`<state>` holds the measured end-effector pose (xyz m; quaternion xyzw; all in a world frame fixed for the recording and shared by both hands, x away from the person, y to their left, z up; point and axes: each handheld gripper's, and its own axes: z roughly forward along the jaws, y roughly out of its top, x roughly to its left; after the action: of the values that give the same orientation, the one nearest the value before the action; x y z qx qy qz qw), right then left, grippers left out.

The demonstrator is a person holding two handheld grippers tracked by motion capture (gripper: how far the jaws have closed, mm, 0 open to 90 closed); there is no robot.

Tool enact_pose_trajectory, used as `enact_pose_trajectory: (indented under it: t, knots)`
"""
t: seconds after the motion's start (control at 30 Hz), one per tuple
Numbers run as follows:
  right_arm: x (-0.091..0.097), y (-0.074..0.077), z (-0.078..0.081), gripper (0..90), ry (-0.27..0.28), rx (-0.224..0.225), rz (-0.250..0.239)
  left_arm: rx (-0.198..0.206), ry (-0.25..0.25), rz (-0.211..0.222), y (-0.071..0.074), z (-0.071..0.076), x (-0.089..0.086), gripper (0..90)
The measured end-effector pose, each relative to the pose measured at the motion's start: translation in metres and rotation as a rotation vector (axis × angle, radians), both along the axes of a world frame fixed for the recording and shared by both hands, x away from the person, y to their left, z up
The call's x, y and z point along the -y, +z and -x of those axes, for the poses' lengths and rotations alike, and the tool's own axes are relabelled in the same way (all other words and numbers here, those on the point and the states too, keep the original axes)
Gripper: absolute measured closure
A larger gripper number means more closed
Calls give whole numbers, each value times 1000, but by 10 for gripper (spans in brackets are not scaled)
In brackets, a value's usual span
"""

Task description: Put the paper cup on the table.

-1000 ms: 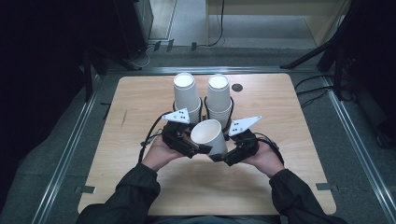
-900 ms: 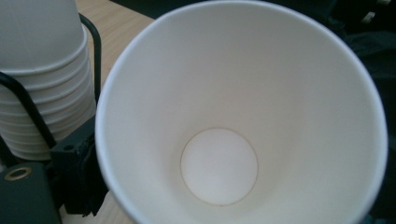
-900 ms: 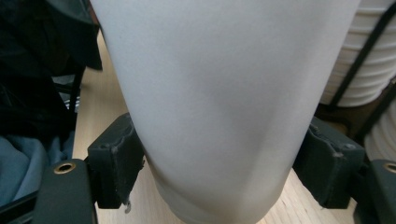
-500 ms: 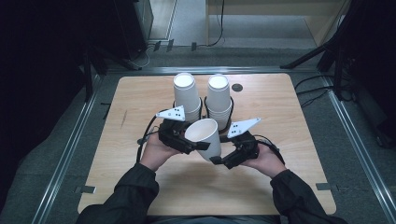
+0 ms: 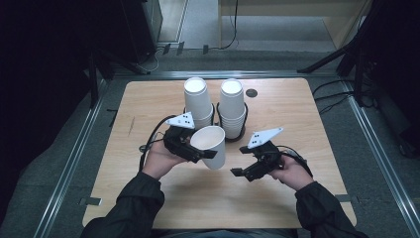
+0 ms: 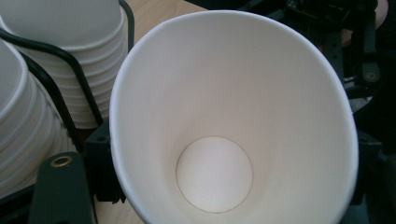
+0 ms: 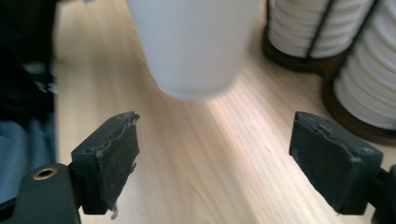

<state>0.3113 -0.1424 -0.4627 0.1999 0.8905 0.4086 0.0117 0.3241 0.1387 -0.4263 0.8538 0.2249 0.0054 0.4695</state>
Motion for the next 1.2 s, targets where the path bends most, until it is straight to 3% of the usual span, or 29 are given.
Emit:
enact_pose_trajectory:
  t: [0.13, 0.37, 0.5, 0.7, 0.9, 1.0, 1.2]
  knots:
    - [7, -3, -2, 174, -85, 45, 63, 6, 10, -42, -3, -1, -2, 196]
    - [16, -4, -7, 189, -139, 39, 50, -19, 16, -68, -9, -3, -7, 195]
    - [21, -6, -13, 191, -171, 38, 60, -14, 26, -82, -10, -3, -10, 195]
    - [27, -6, -20, 191, -208, 44, 53, -34, 28, -83, -12, -3, -16, 193]
    - [29, -6, -23, 192, -208, 44, 64, -36, 41, -89, -12, -1, -21, 192]
    - [31, -7, -28, 192, -224, 18, 47, -44, 56, -92, -12, 1, -28, 192]
    - [35, -8, -36, 193, -274, 11, 36, -43, 76, -90, -12, 2, -36, 191]
